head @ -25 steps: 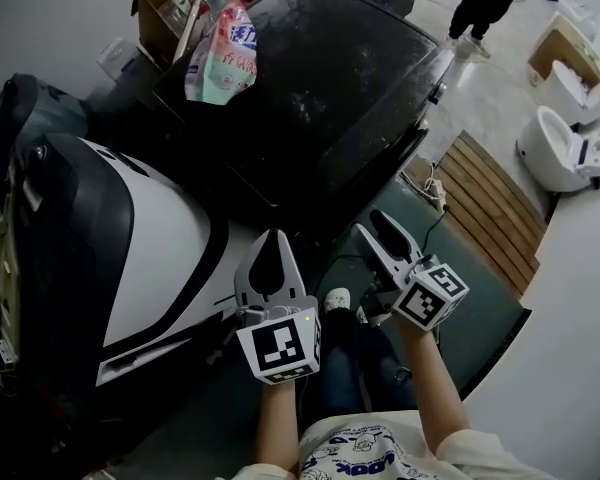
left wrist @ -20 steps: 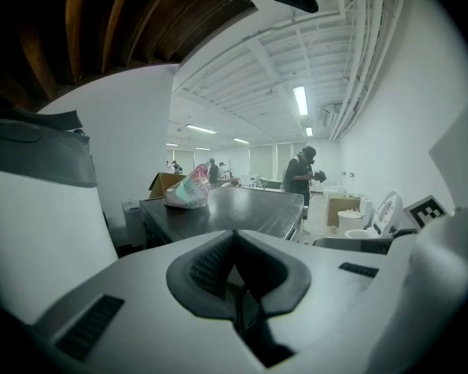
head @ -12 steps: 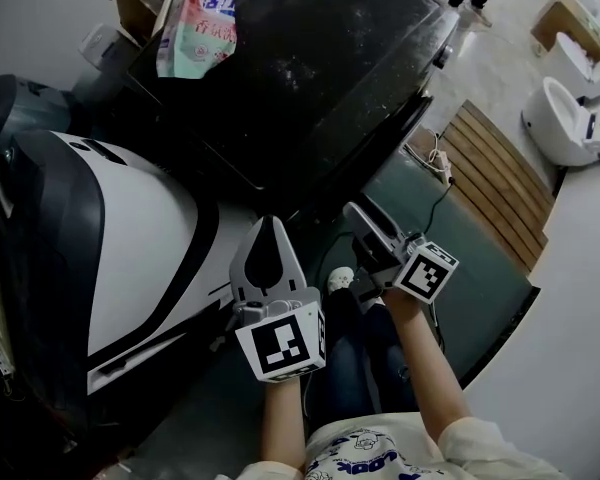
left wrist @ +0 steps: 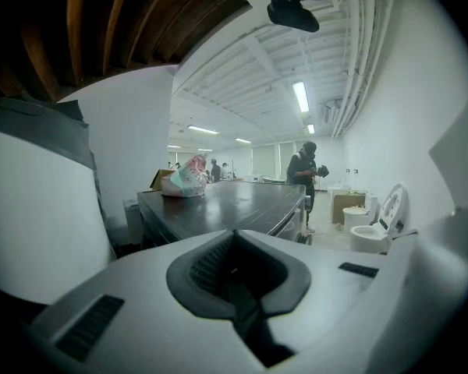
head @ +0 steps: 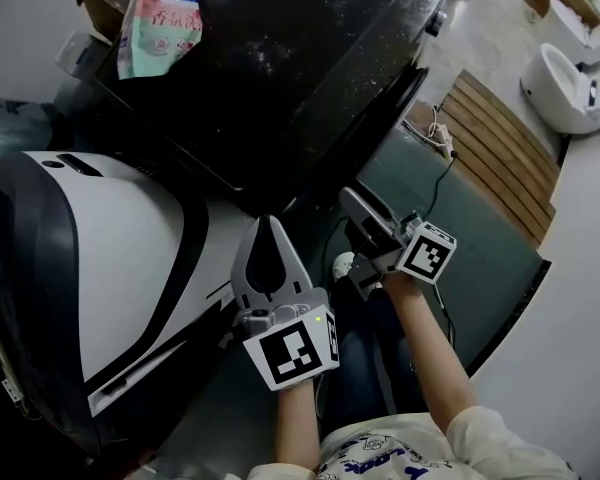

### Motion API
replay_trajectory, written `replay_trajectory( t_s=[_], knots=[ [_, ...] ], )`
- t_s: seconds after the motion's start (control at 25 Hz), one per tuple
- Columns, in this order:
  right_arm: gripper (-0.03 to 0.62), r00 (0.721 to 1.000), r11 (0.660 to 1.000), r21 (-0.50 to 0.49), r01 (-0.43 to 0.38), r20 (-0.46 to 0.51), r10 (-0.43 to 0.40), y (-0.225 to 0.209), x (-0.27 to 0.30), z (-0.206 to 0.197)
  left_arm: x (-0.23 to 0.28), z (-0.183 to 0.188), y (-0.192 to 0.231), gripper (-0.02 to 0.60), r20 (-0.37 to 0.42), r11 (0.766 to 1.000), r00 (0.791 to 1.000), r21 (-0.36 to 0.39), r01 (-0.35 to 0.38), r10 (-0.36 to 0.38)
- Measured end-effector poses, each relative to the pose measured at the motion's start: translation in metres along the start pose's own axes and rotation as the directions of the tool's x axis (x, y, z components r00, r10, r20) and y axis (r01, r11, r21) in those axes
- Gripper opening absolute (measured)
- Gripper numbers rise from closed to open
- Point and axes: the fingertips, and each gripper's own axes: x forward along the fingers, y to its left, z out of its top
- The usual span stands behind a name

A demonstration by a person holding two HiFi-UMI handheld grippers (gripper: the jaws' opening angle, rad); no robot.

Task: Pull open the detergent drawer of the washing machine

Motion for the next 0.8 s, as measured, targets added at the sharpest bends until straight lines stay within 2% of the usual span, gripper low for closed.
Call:
replay_trajectory(
  t_s=[0.8],
  knots=[
    [0.221, 0.997, 0.996, 0.031, -0.081, -0.006, 0.081, -0.030, 0.007, -0.008, 0.003, -0.048, -0.017, 0.014, -0.007, 0.999, 1.000, -0.037, -0.007, 0.007]
  ],
)
